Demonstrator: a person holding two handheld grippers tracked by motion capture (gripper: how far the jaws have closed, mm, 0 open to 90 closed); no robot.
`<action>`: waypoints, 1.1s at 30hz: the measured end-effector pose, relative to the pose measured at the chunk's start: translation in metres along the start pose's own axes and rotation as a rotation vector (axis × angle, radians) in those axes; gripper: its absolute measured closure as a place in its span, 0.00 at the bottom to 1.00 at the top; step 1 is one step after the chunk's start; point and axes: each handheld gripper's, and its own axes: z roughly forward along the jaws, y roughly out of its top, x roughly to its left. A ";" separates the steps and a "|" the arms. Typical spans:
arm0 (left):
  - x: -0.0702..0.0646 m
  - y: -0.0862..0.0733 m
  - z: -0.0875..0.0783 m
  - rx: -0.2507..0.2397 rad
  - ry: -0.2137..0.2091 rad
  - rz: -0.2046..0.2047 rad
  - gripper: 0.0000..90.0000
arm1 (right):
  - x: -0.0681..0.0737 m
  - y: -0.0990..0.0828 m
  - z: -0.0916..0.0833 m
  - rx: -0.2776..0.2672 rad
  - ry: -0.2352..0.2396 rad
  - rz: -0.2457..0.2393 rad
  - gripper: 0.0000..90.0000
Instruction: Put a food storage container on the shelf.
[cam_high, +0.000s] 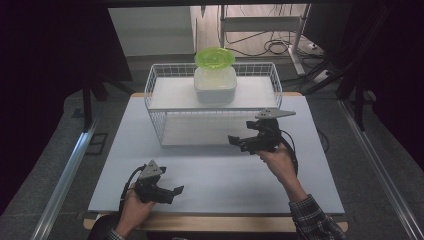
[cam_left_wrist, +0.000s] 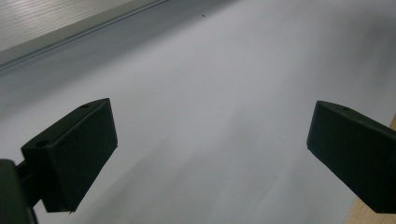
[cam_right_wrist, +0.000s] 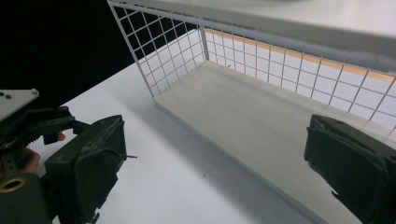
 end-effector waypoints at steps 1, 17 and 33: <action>0.000 0.000 0.000 0.000 -0.001 -0.002 0.02 | 0.000 -0.003 0.000 0.010 -0.001 -0.002 0.06; -0.001 0.000 -0.001 -0.002 -0.002 0.005 0.02 | 0.001 -0.037 -0.013 0.048 -0.046 -0.046 0.05; -0.001 0.000 0.000 -0.001 -0.004 0.006 0.02 | 0.003 -0.059 -0.028 0.049 -0.099 -0.063 0.06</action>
